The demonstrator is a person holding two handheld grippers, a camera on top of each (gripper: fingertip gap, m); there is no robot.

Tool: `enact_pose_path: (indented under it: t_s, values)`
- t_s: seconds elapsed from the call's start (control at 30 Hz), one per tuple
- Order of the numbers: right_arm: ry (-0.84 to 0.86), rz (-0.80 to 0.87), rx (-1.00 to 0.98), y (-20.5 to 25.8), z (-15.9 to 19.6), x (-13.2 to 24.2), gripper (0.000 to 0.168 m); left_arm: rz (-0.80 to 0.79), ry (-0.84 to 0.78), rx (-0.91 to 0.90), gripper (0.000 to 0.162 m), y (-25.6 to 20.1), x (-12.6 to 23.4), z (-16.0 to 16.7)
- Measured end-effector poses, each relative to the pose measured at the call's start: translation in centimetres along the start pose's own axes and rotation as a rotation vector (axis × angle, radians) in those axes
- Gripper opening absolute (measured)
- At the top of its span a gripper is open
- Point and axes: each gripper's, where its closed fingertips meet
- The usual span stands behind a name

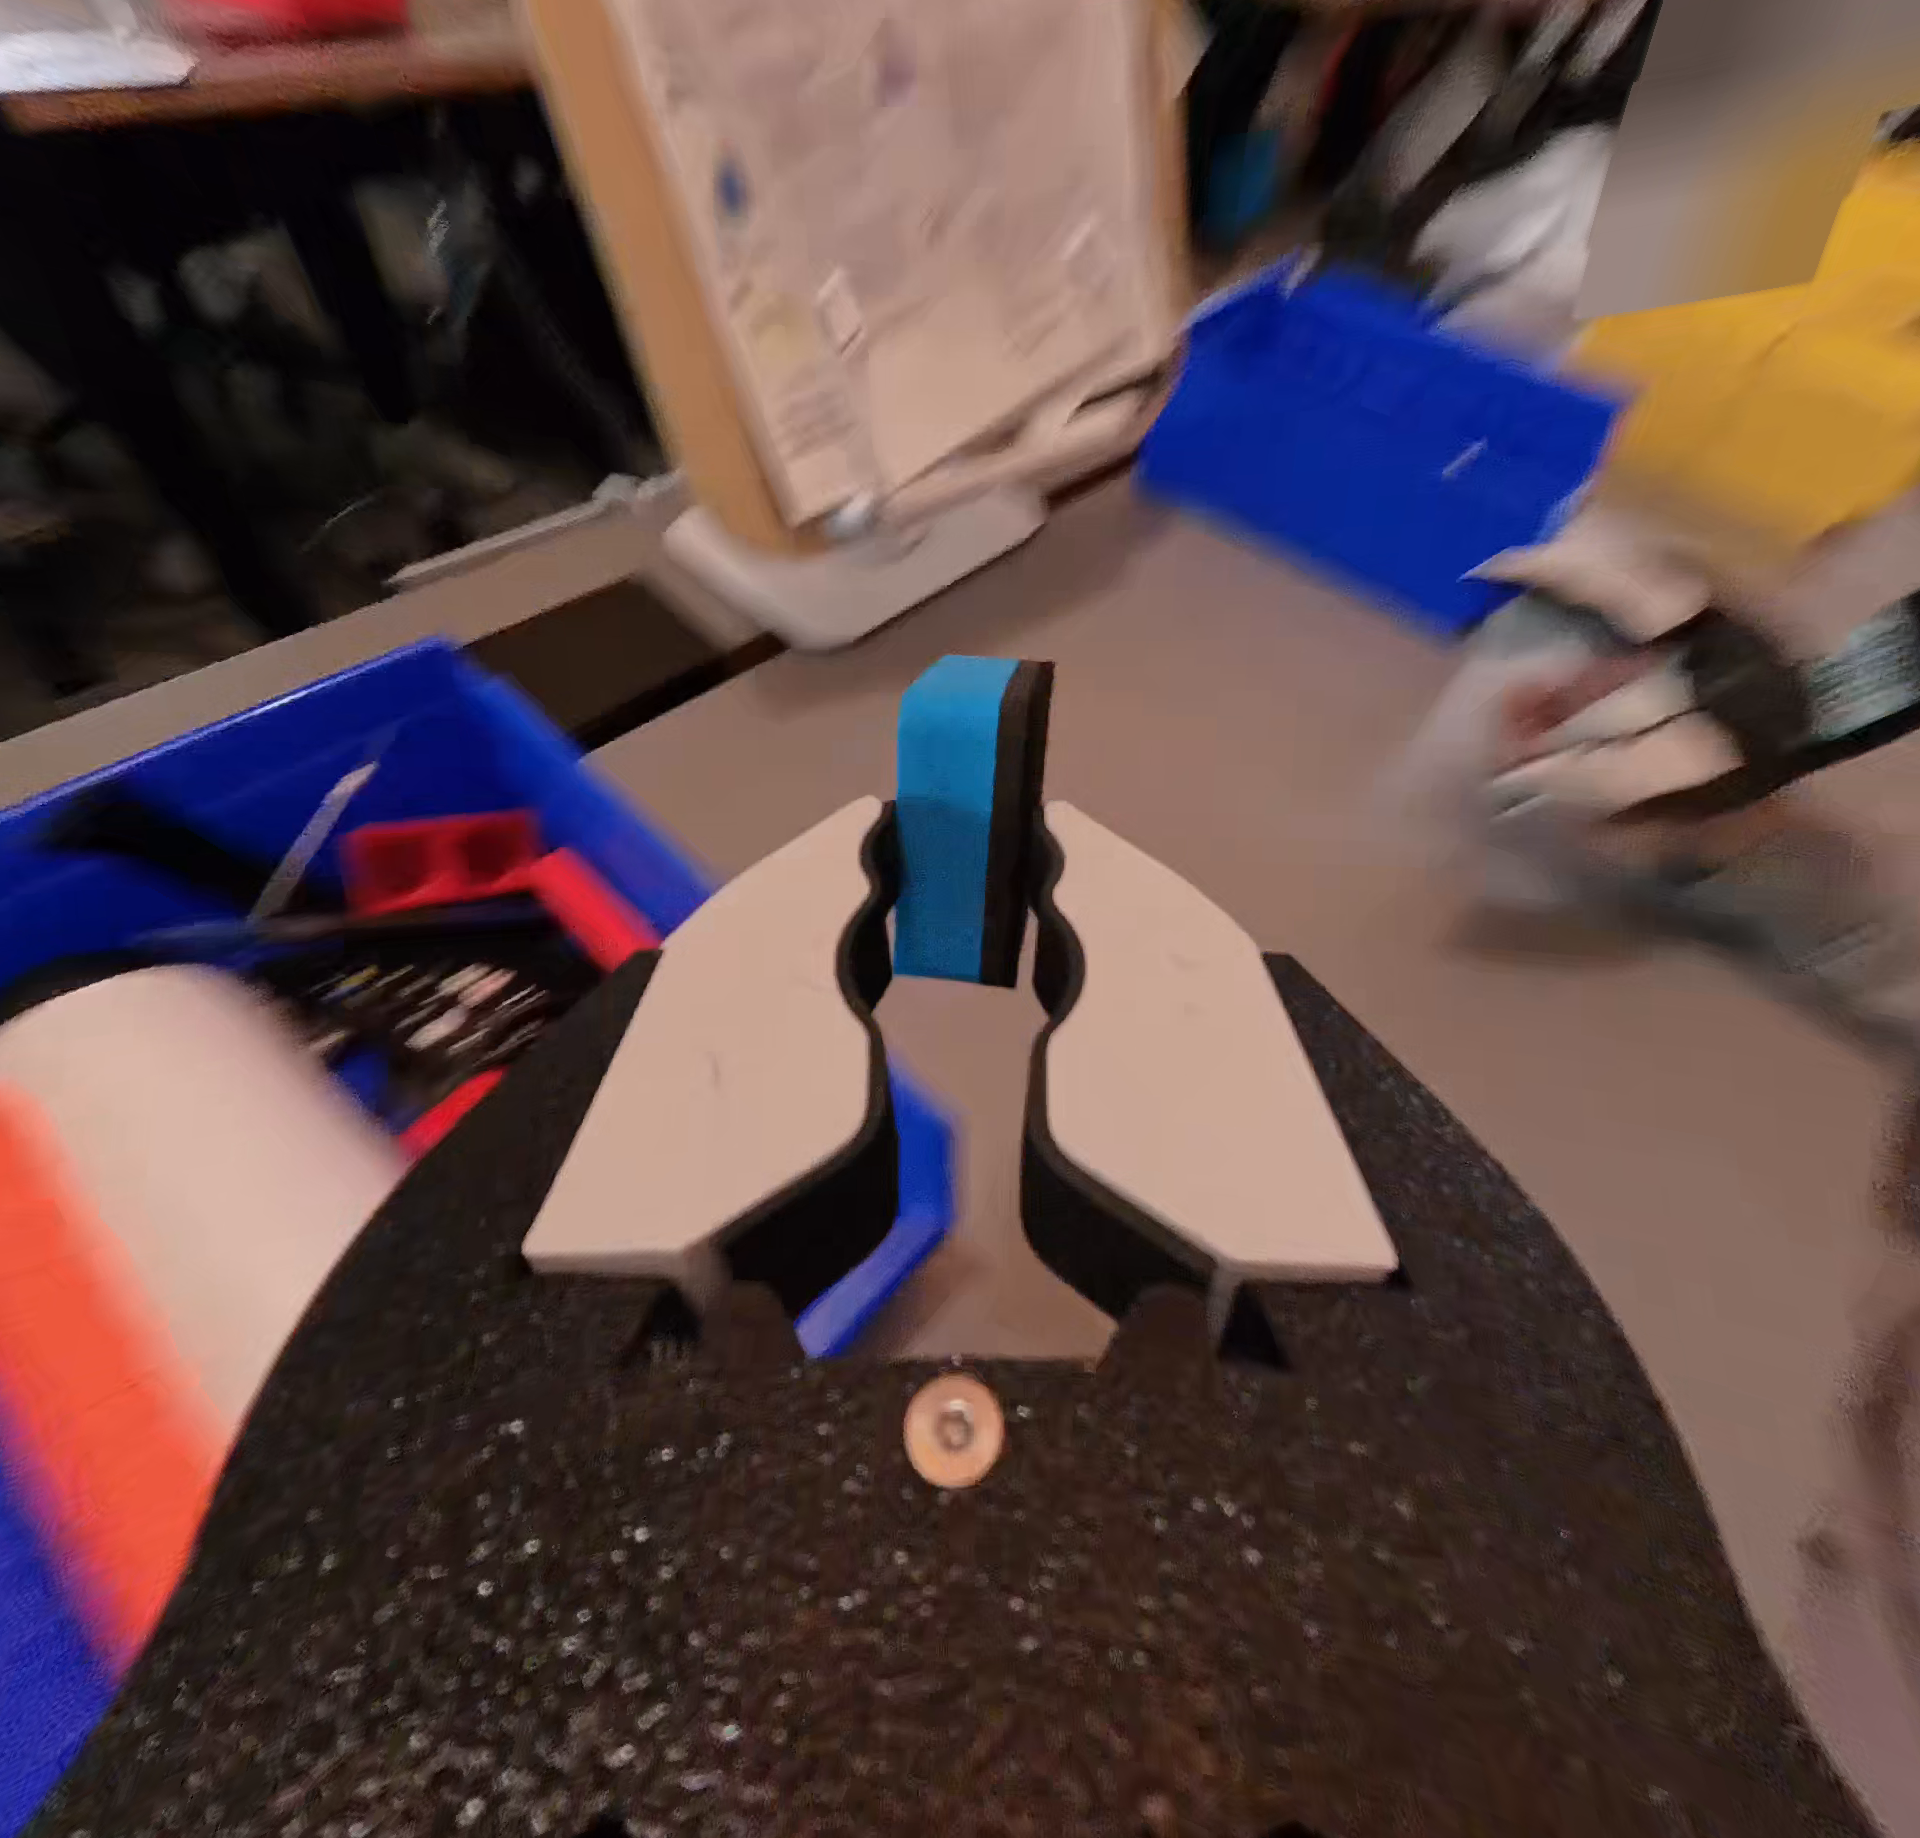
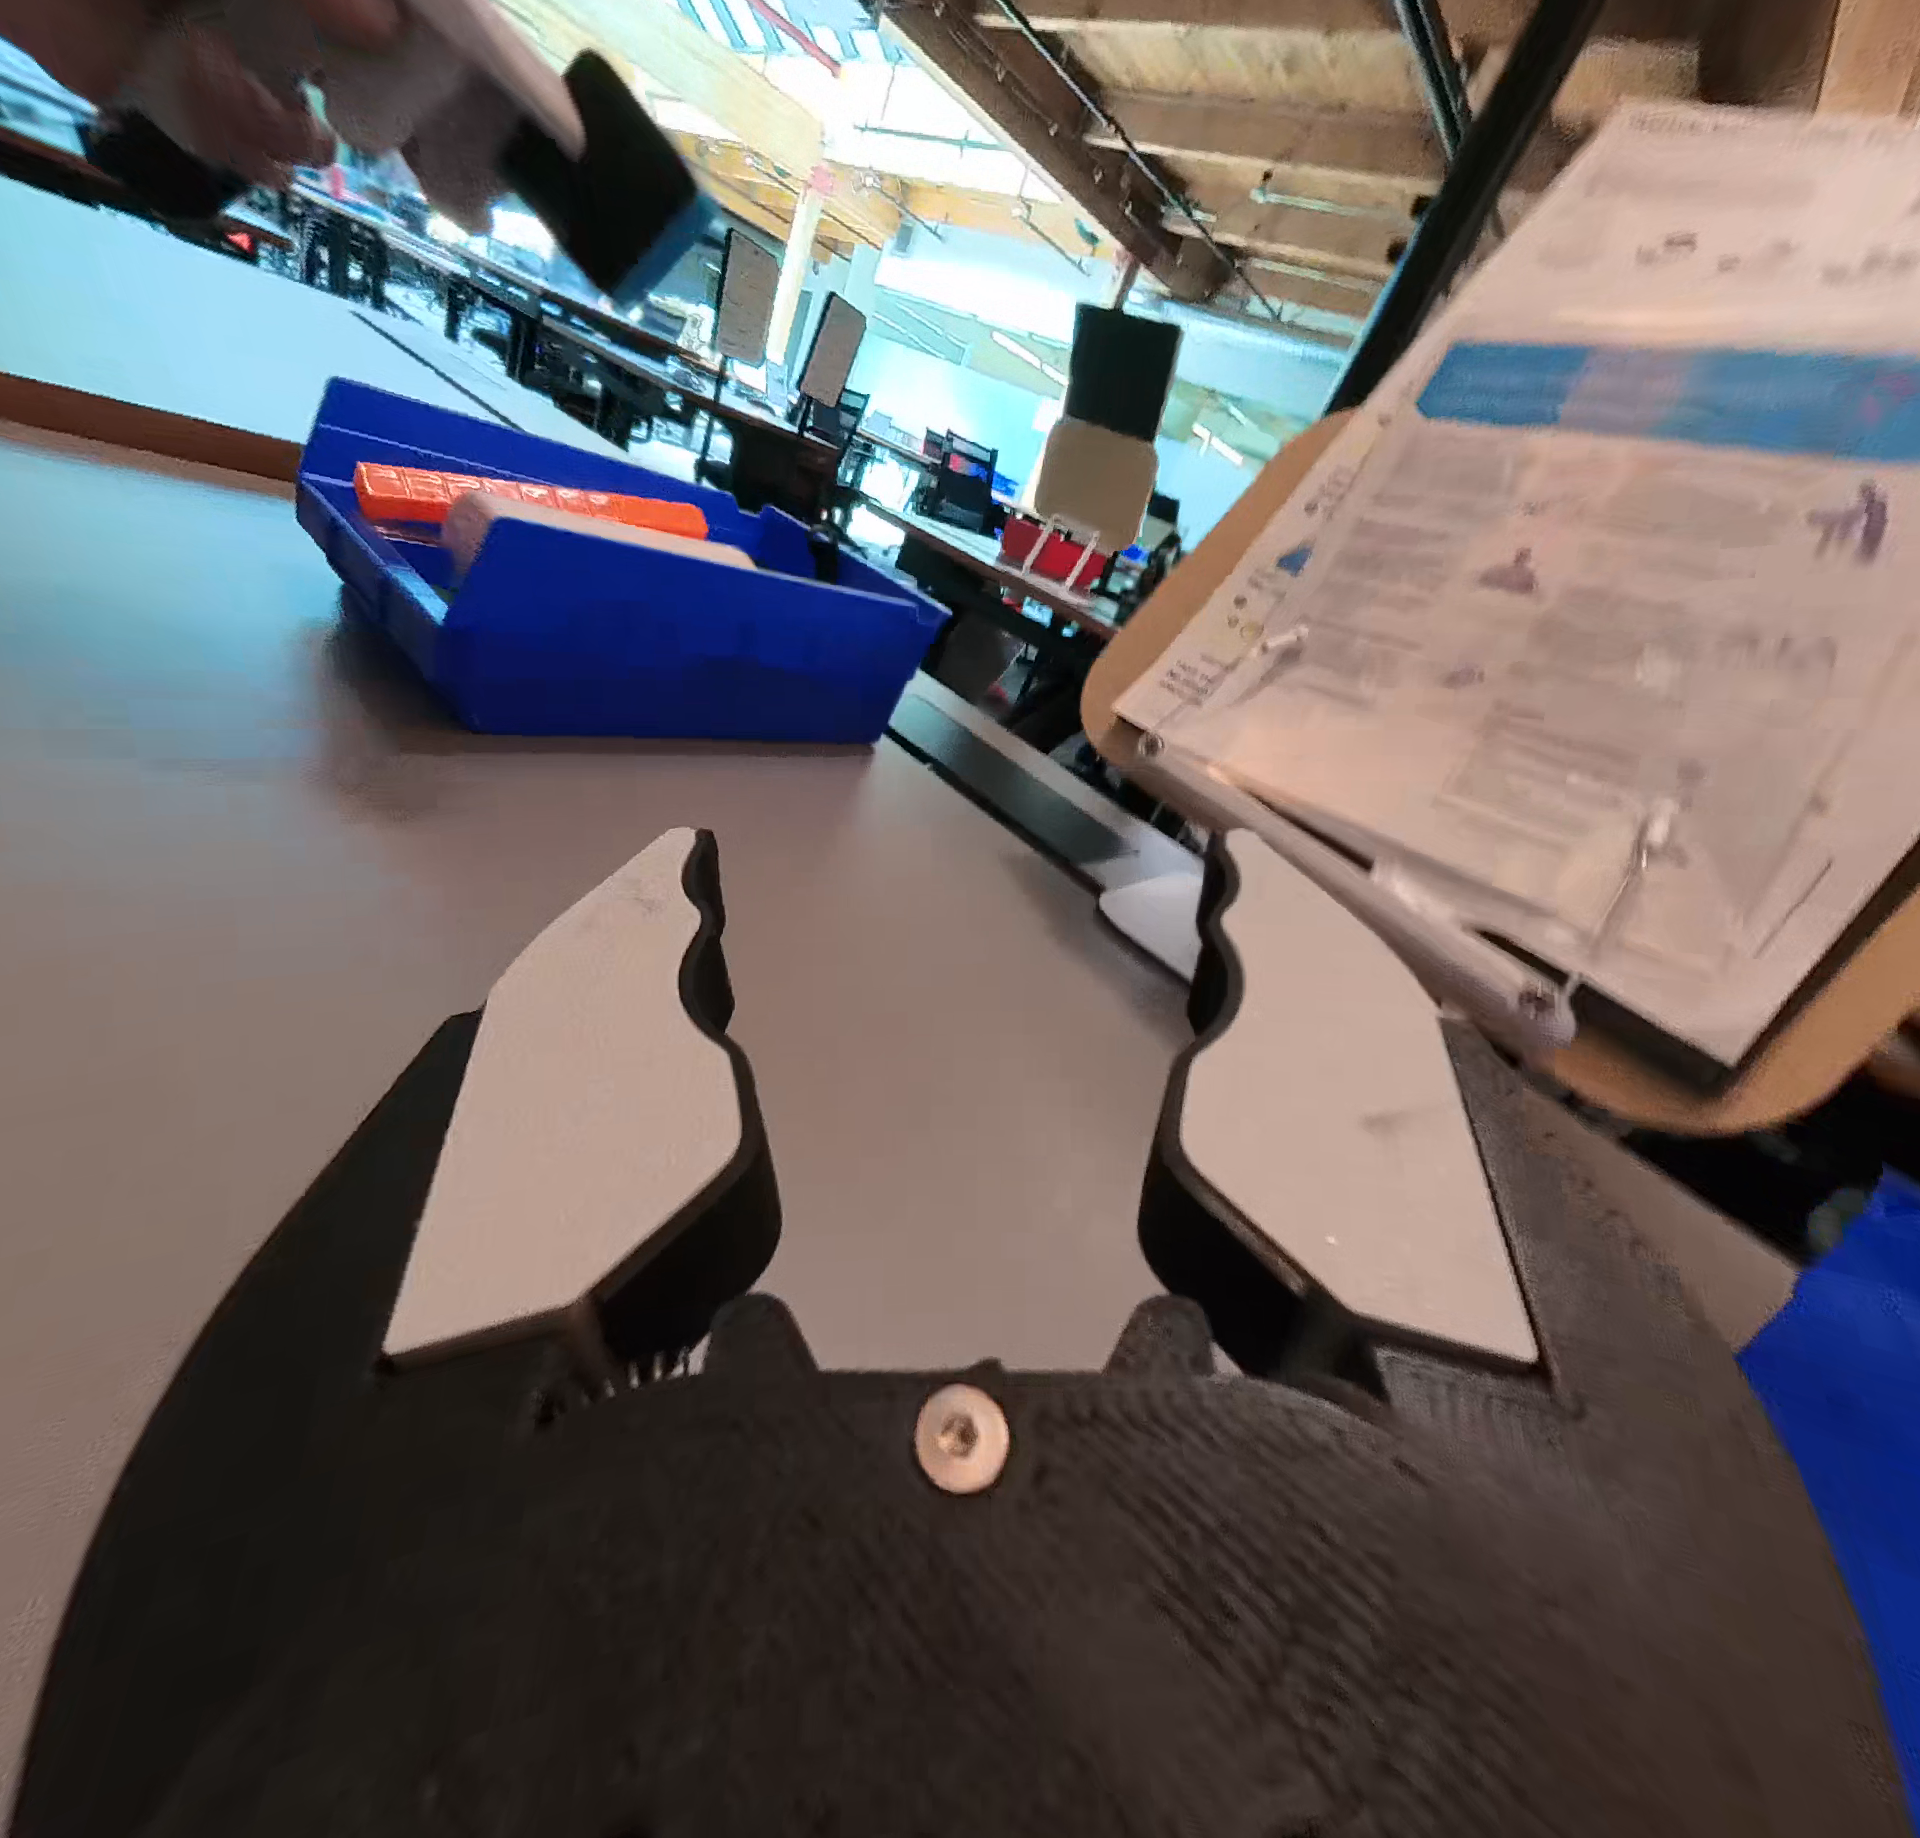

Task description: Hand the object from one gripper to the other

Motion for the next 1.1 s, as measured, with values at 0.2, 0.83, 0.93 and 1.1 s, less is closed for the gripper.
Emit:
enact_pose_path:
  t_s: [0.2, 0.83, 0.93, 1.1]
  values:
    - [-0.257, -0.055, 0.229, 2.5, -5.9, -3.2, 0.090, 0.503, -0.183, 0.234, 0.023, -13.1, -4.8, 0.3]
    - [-0.190, -0.312, 0.350, 5.6, -2.0, -1.0, 0.059, 0.854, 0.056, 0.447, 0.022, -18.8, -13.9, 8.4]
    - [-0.176, -0.327, 0.345, 5.8, -1.8, -1.0, 0.059, 0.850, 0.056, 0.461, 0.022, -18.8, -13.8, 8.7]
    - [-0.130, -0.346, 0.085, 4.9, -2.3, -1.4, 0.058, 0.787, -0.070, 0.340, 0.027, -18.5, -13.7, 7.6]
Point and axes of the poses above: each gripper's, where its closed fingertips meet, x back along the fingers, z out of its underside, y = z × x across the jaws, and after that the axes turned 3 degrees about x, right-handed
